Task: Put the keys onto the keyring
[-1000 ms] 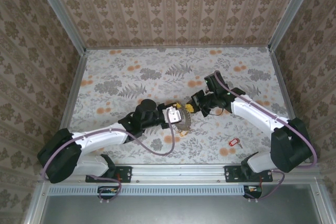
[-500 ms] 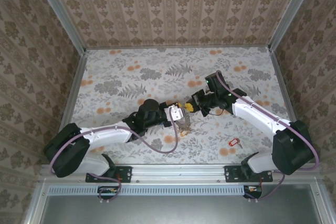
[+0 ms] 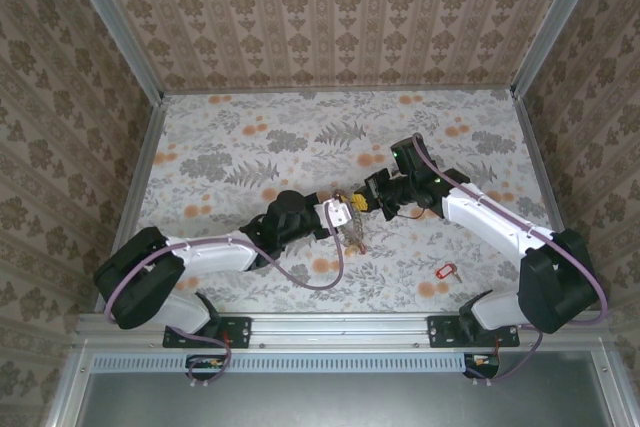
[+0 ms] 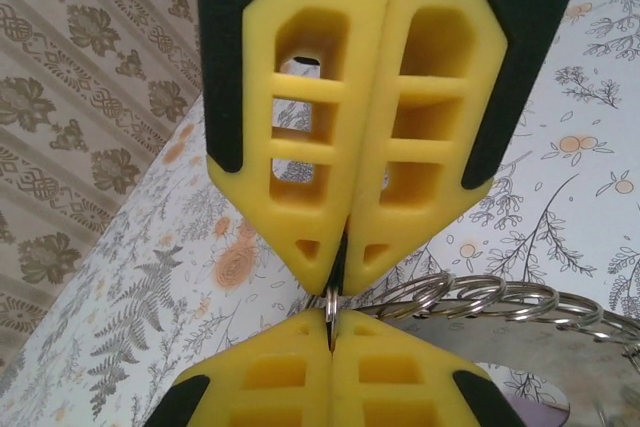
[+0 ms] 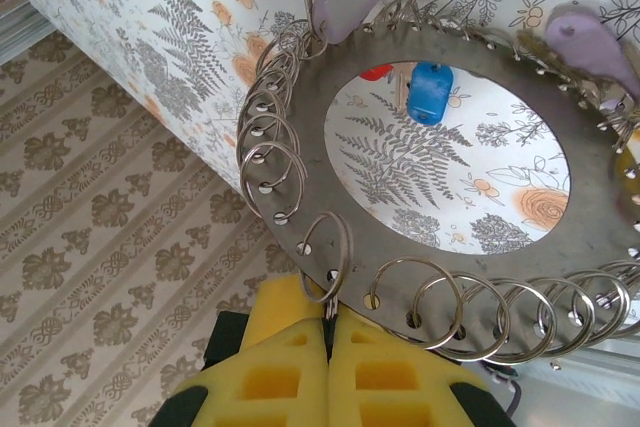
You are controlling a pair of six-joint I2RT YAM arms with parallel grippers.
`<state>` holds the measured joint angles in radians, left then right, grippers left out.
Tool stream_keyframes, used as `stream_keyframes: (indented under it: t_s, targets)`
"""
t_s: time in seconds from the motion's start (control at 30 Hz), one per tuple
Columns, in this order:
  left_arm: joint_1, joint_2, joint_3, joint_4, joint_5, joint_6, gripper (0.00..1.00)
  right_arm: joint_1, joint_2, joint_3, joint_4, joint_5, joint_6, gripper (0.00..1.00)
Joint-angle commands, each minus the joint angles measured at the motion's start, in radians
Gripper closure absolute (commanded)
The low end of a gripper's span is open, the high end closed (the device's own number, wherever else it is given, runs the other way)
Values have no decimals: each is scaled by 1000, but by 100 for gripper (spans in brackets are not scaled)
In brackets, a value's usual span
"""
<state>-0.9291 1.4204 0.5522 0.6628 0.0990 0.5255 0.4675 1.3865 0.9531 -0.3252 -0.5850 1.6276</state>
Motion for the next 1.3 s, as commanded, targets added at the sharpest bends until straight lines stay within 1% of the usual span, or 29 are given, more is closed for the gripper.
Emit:
stream_keyframes:
  t_s: [0.0,0.03,0.07,0.1,0.13,0.2,0.3,0.4,0.5,0.57,0.6,0.63,0.7,0.77,0.8,0.87,0.93,1.0,1.1,1.27]
  targets:
    - [8,-19,-14,63,-17,-13,100,10,-32,-8,-35,-37,32,88]
    - [10,-27,-15,59,-3,-14,100,10,-38,-12,-40,-23,12,79]
    - [12,-38,-20,55,11,-17,100,8,-49,-17,-50,-2,-16,72]
    - [17,-52,-26,51,25,-24,100,7,-59,-20,-58,20,-45,66]
    - [25,-64,-33,50,39,-35,100,4,-73,-23,-53,44,-77,63]
    - [50,-96,-49,50,101,-68,100,-6,-106,-22,-78,102,-170,60]
    - [72,-143,-66,47,162,-90,100,-16,-152,-24,-70,182,-312,57]
    - [98,-196,-67,8,248,-106,100,-17,-191,-14,-24,239,-532,55]
    - [124,-261,-72,-20,319,-127,100,-12,-261,-46,117,232,-925,53]
    - [141,-312,-90,-29,365,-107,100,-1,-327,-100,221,236,-1187,52]
    - [144,-335,-96,-35,376,-98,100,7,-351,-131,283,237,-1284,52]
    - [156,-359,-98,-52,396,-95,100,13,-376,-175,371,193,-1407,53]
    - [189,-396,-80,-115,468,-97,100,19,-394,-207,431,120,-1580,53]
    - [215,-422,-56,-181,535,-98,100,27,-397,-194,367,33,-1767,58]
    - [227,-436,-42,-214,582,-99,100,40,-404,-186,307,-8,-1889,59]
    - [242,-457,-24,-262,630,-98,100,75,-424,-183,205,-40,-2105,62]
    - [259,-470,-17,-280,672,-108,100,108,-442,-193,150,-39,-2260,62]
    - [269,-477,-9,-291,714,-119,100,135,-442,-200,147,-29,-2332,60]
    - [270,-472,-1,-305,759,-111,100,159,-421,-204,202,-36,-2337,55]
    - [269,-471,0,-295,781,-120,100,203,-380,-230,331,44,-2351,54]
